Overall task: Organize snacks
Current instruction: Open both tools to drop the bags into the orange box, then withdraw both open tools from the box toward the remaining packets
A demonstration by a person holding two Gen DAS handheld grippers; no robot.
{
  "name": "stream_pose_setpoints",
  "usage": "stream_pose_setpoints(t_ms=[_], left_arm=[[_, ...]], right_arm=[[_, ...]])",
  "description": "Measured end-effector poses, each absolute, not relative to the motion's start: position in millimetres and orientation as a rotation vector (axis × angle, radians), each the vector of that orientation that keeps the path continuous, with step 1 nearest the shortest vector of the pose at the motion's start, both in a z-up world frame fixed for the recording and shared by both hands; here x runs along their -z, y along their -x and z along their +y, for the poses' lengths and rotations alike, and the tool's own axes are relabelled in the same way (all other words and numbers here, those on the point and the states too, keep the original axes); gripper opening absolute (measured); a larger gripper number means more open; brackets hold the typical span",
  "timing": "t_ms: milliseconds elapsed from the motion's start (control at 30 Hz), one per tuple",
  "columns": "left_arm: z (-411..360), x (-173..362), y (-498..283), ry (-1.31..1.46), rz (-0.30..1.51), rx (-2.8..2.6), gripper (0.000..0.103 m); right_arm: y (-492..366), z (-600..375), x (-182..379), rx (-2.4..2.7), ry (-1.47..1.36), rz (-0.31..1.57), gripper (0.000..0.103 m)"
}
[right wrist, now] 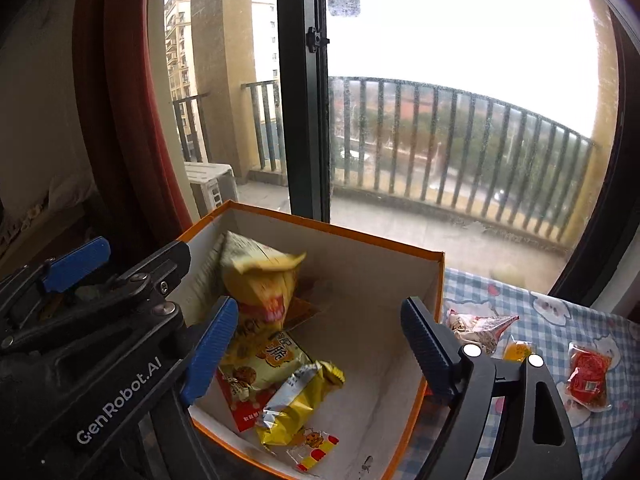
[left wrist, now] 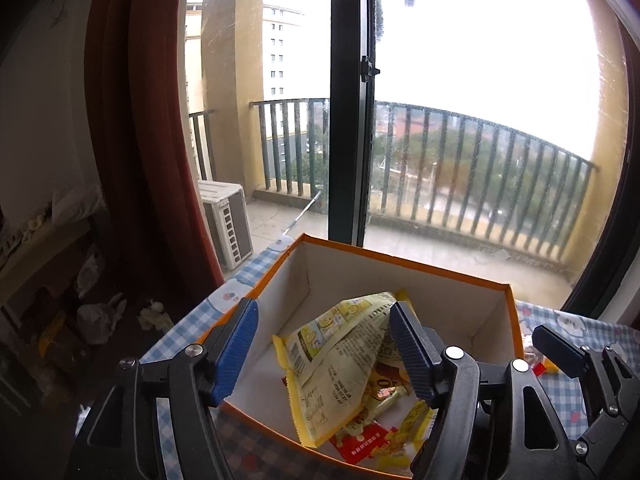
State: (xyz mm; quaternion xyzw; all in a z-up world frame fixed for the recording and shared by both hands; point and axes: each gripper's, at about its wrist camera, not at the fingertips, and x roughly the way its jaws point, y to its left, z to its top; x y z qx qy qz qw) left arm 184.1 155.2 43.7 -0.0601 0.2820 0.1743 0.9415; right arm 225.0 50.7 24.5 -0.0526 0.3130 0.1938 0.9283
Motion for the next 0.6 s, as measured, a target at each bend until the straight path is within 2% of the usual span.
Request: stream_pose_setpoints(t_ms=[367,600], left_arm=[[148,-50,-175,0.124,0.574,-0.349,0.07],[113,-44,-167,0.125,0.592,-0.295,0.07]], right_arm=[[-218,39,-23,-0.353,0.11,0.676,0.087],[-200,11,-26,-0.289,0.121,0.656,0.087]])
